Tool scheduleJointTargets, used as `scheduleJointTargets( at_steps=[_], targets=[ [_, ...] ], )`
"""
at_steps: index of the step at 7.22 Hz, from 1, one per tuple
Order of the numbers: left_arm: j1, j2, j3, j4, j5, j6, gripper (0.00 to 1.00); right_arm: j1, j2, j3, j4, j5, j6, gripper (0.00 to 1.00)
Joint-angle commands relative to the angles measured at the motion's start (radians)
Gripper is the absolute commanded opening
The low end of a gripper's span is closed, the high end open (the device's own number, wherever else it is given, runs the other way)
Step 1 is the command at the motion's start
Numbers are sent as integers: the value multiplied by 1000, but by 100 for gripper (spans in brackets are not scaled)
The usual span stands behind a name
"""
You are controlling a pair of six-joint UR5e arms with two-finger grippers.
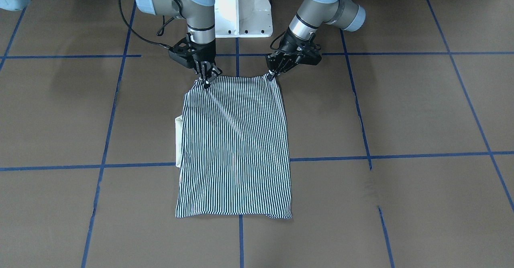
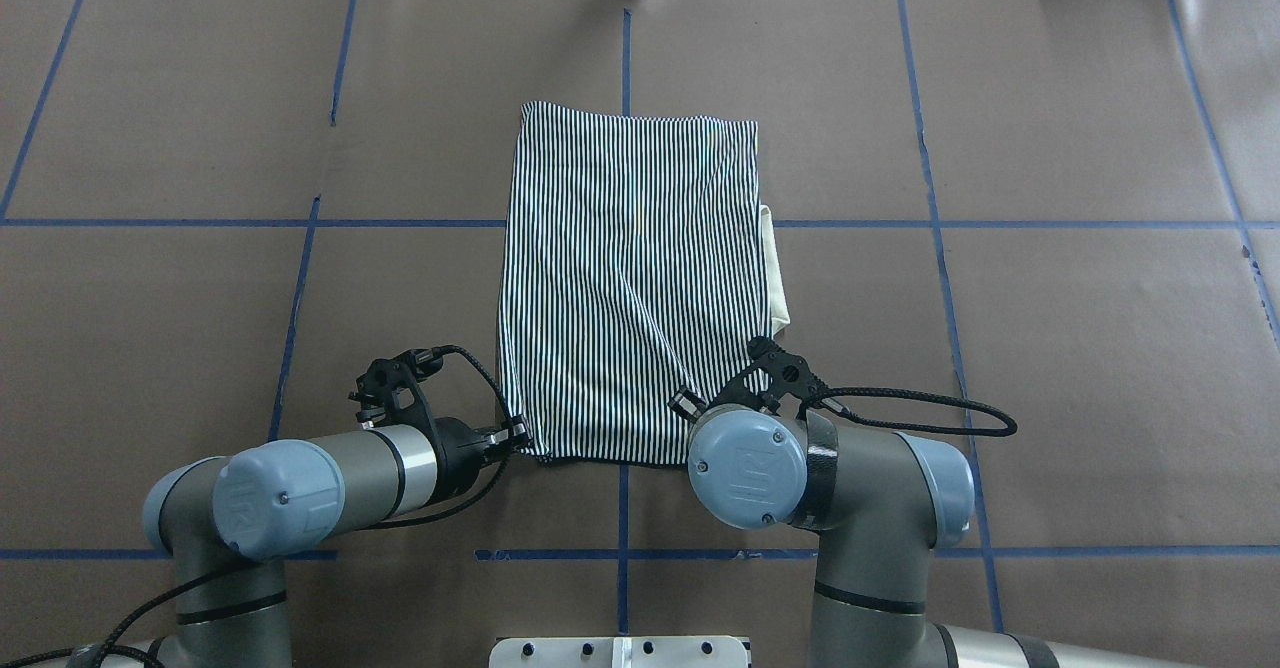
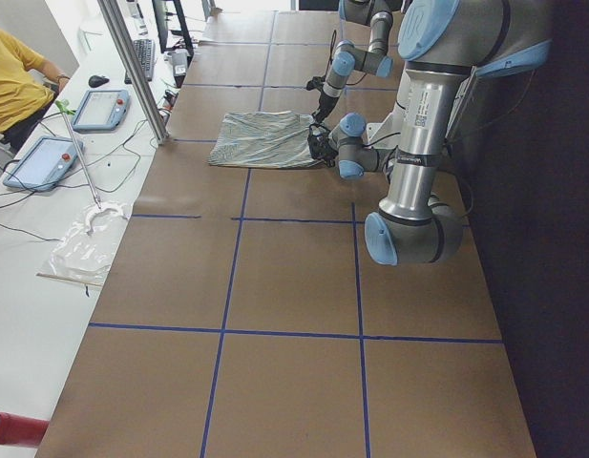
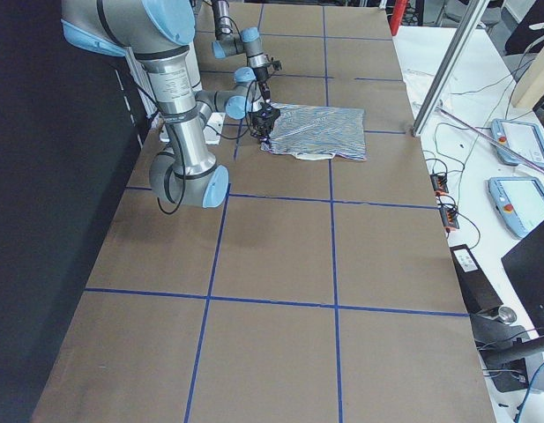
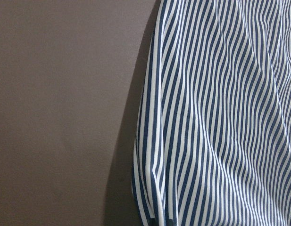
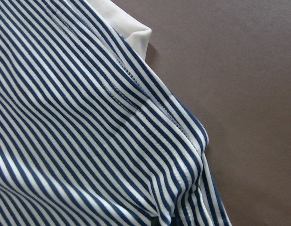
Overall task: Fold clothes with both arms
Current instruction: 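Move the right gripper to the other near corner and grasp both corners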
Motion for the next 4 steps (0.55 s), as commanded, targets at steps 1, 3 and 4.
scheduleJointTargets(
  at_steps=[1, 3, 4],
  targets=[
    [-2, 2, -30, 8, -7, 4, 0, 9, -4, 20, -3, 3, -6, 0],
    [-11, 17, -136, 62, -13, 47, 0, 15, -27, 175, -108, 12, -15, 0],
    [-11, 12, -250, 209, -66, 46, 0, 14, -27, 276, -179, 12, -13, 0]
  ],
)
